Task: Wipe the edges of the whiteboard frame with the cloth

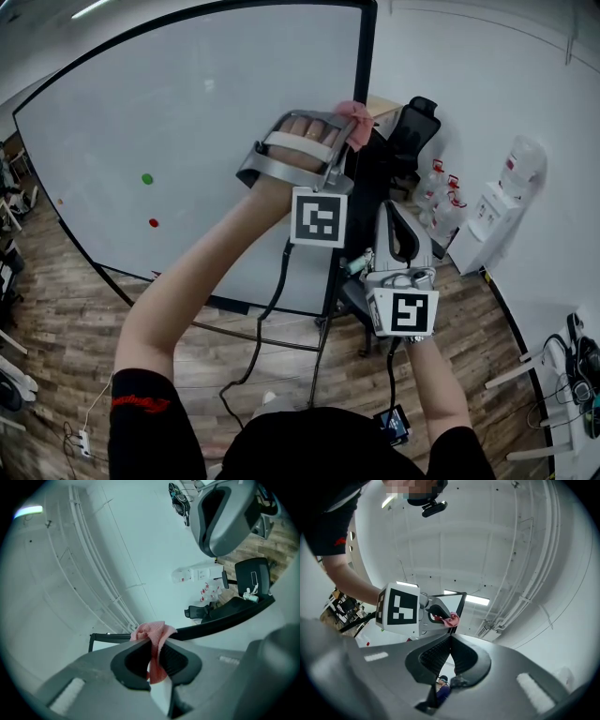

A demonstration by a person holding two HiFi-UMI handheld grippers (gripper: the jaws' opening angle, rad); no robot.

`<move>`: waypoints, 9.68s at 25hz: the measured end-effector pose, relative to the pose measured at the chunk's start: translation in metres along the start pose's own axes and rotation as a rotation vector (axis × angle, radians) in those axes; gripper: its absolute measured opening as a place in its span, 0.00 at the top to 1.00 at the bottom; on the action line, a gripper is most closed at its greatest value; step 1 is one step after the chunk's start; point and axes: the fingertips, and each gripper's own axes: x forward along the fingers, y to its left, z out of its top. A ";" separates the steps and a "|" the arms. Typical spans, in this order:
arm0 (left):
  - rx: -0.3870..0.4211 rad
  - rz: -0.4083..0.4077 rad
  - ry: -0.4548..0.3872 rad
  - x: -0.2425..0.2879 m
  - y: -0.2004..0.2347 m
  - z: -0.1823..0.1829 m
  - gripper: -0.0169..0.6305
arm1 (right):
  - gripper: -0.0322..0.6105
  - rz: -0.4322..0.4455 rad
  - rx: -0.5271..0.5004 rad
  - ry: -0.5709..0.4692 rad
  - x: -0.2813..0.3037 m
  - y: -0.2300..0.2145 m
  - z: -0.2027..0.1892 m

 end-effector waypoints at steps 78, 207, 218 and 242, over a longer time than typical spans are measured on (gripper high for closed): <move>-0.038 -0.143 -0.014 -0.046 -0.127 0.022 0.91 | 0.95 0.010 0.087 0.171 -0.044 0.024 -0.067; -0.152 -0.441 -0.128 -0.120 -0.357 0.062 0.91 | 0.95 -0.023 0.179 0.426 -0.079 0.045 -0.201; -0.178 -0.473 -0.165 -0.126 -0.380 0.062 0.91 | 0.95 -0.030 0.186 0.474 -0.081 0.051 -0.221; -0.212 -0.554 -0.195 -0.142 -0.435 0.067 0.91 | 0.95 -0.057 0.201 0.568 -0.095 0.056 -0.265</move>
